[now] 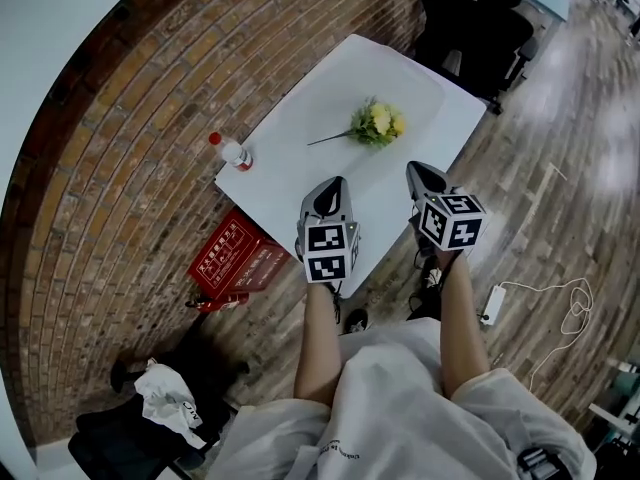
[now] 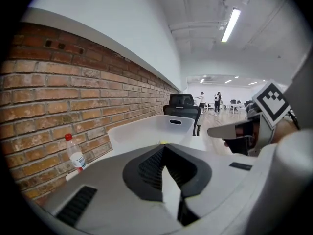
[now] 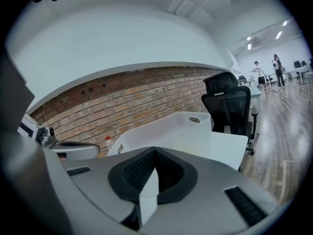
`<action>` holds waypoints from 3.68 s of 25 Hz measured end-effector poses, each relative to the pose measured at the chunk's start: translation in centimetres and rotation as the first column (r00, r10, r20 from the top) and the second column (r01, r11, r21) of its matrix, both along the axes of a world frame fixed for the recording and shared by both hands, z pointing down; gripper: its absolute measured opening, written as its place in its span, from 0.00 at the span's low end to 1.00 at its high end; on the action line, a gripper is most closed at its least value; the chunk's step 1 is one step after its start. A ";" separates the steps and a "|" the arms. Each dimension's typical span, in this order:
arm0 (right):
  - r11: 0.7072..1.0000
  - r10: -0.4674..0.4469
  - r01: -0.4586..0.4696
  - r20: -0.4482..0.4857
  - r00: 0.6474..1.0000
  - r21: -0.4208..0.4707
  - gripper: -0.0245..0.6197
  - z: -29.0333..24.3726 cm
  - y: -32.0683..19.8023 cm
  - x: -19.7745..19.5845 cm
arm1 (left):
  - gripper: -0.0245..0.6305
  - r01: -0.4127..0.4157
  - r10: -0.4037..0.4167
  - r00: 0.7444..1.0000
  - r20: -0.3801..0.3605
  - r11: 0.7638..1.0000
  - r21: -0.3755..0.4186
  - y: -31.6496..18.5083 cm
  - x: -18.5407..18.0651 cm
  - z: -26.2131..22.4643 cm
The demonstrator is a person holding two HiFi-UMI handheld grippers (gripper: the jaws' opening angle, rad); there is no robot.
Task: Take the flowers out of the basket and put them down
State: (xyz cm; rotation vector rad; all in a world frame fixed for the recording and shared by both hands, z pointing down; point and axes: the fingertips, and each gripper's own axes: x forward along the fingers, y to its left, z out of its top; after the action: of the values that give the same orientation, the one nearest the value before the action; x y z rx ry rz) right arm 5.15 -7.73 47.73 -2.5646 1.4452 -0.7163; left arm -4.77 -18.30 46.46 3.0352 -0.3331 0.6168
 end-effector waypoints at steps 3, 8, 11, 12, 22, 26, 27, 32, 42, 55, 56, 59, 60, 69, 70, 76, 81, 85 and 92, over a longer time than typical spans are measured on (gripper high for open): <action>1.000 -0.026 0.026 -0.003 1.000 0.002 0.05 -0.6 -0.4 1.7 | 0.07 0.031 -0.031 0.999 0.021 1.000 -0.002 -0.1 1.0 0.3; 0.997 -0.077 0.077 -0.013 0.997 0.000 0.05 -1.2 -1.1 4.0 | 0.07 0.091 -0.090 0.995 0.036 0.996 -0.002 -0.8 2.5 0.5; 0.995 -0.100 0.100 -0.008 0.995 0.000 0.05 -1.2 -0.6 5.0 | 0.07 0.120 -0.120 0.992 0.028 0.993 0.005 -0.8 3.4 0.1; 0.995 -0.105 0.105 -0.006 0.994 0.002 0.05 -1.2 -0.4 5.6 | 0.07 0.131 -0.131 0.991 0.031 0.991 0.006 -0.8 3.8 0.3; 0.993 -0.112 0.112 0.006 0.994 0.020 0.05 -0.3 2.1 11.0 | 0.07 0.244 -0.245 0.967 0.066 0.969 0.026 -0.9 5.5 2.1; 0.982 -0.188 0.187 -0.061 0.980 -0.018 0.05 -1.3 2.0 12.7 | 0.07 0.343 -0.342 0.939 0.045 0.939 -0.002 -2.0 5.8 2.4; 0.977 -0.215 0.214 -0.079 0.973 -0.026 0.05 -1.6 2.1 13.0 | 0.07 0.370 -0.369 0.929 0.031 0.929 -0.006 -2.2 5.8 2.3; 0.943 -0.328 0.318 -0.111 0.938 -0.097 0.05 -1.6 2.8 14.2 | 0.07 0.459 -0.461 0.887 -0.011 0.885 -0.078 -2.3 5.7 2.3; 0.767 -0.639 0.579 -0.256 0.725 -0.276 0.05 -5.8 -7.5 15.0 | 0.07 0.464 -0.462 0.886 0.046 0.883 -0.066 -2.4 6.1 2.7; 0.502 -0.859 0.786 -0.103 0.502 -0.361 0.05 -2.2 -19.0 11.6 | 0.07 0.451 -0.453 0.892 -0.006 0.889 -0.077 -3.3 6.5 2.1; 0.480 -0.870 0.792 -0.087 0.485 -0.378 0.05 -1.4 -19.4 11.3 | 0.07 0.456 -0.458 0.889 -0.010 0.887 -0.078 -3.6 6.4 2.2; 0.407 -0.901 0.813 -0.035 0.433 -0.417 0.05 1.0 -20.6 10.2 | 0.07 0.475 -0.478 0.878 -0.014 0.875 -0.098 -4.1 6.0 2.3; 0.384 -0.910 0.825 -0.017 0.415 -0.415 0.05 1.6 -21.1 9.8 | 0.07 0.477 -0.481 0.877 -0.017 0.873 -0.107 -4.2 5.9 2.2; 0.133 -0.951 0.843 0.172 0.257 -0.521 0.10 6.5 -23.9 8.4 | 0.07 0.492 -0.498 0.867 -0.019 0.861 -0.127 -4.3 5.8 1.7; 0.112 -0.938 0.848 0.226 0.262 -0.519 0.10 7.2 -24.0 8.3 | 0.07 0.495 -0.500 0.866 -0.014 0.860 -0.126 -4.3 5.7 1.6; 0.015 -0.878 0.860 0.405 0.256 -0.511 0.16 9.8 -24.5 7.9 | 0.07 0.563 -0.566 0.824 0.003 0.819 -0.107 -4.5 5.1 1.8; -0.117 -0.860 0.829 0.474 0.192 -0.547 0.26 13.3 -24.0 7.0 | 0.07 0.572 -0.578 0.816 -0.013 0.811 -0.119 -4.4 5.1 1.9; -0.190 -0.851 0.784 0.497 0.169 -0.591 0.27 16.2 -24.0 6.0 | 0.07 0.563 -0.568 0.823 -0.012 0.818 -0.119 -4.3 5.1 2.3; -0.254 -0.851 0.709 0.501 0.160 -0.658 0.43 19.3 -24.9 5.9 | 0.07 0.546 -0.557 0.828 -0.062 0.827 -0.136 -4.3 5.0 2.5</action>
State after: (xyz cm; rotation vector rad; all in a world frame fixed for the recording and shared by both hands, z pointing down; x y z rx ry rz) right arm 11.08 -32.66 67.08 -1.2765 3.7253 -1.7094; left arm 0.25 -22.61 49.01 2.6387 -1.0799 0.4162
